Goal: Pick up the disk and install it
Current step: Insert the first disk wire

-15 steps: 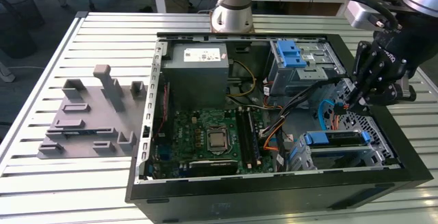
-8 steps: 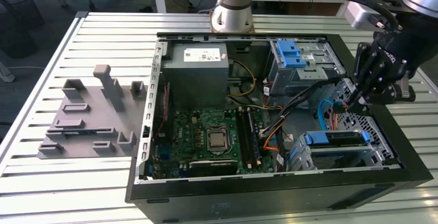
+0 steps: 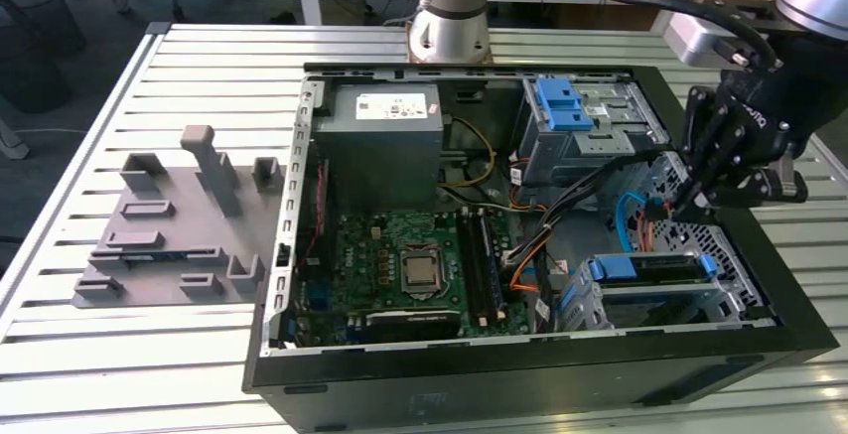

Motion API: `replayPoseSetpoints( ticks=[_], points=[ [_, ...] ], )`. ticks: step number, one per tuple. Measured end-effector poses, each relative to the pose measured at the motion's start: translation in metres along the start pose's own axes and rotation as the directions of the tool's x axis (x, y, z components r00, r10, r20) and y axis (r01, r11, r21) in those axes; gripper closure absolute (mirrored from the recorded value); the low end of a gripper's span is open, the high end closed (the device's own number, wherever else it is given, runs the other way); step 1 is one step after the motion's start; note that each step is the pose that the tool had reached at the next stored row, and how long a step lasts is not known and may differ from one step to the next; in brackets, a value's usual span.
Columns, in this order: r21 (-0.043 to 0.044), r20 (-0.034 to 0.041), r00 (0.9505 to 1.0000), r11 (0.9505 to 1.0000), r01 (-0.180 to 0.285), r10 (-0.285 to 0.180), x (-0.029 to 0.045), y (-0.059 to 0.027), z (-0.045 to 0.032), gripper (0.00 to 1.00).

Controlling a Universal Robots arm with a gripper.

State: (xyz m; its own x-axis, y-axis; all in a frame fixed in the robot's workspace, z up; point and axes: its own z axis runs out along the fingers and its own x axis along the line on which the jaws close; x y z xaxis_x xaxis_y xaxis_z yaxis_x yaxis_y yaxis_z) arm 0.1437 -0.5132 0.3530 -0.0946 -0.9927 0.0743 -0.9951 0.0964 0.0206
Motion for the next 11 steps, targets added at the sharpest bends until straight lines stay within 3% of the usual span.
replayPoseSetpoints(
  ticks=[6, 11],
  points=[
    [0.0035, 0.0014, 0.9999, 0.9999, 0.010, -0.010, 0.0073, 0.0014, 0.0011, 0.84],
    [0.0050, 0.0076, 0.9999, 0.9999, 0.014, -0.015, 0.0131, 0.0017, 0.0018, 0.84]
  ],
)
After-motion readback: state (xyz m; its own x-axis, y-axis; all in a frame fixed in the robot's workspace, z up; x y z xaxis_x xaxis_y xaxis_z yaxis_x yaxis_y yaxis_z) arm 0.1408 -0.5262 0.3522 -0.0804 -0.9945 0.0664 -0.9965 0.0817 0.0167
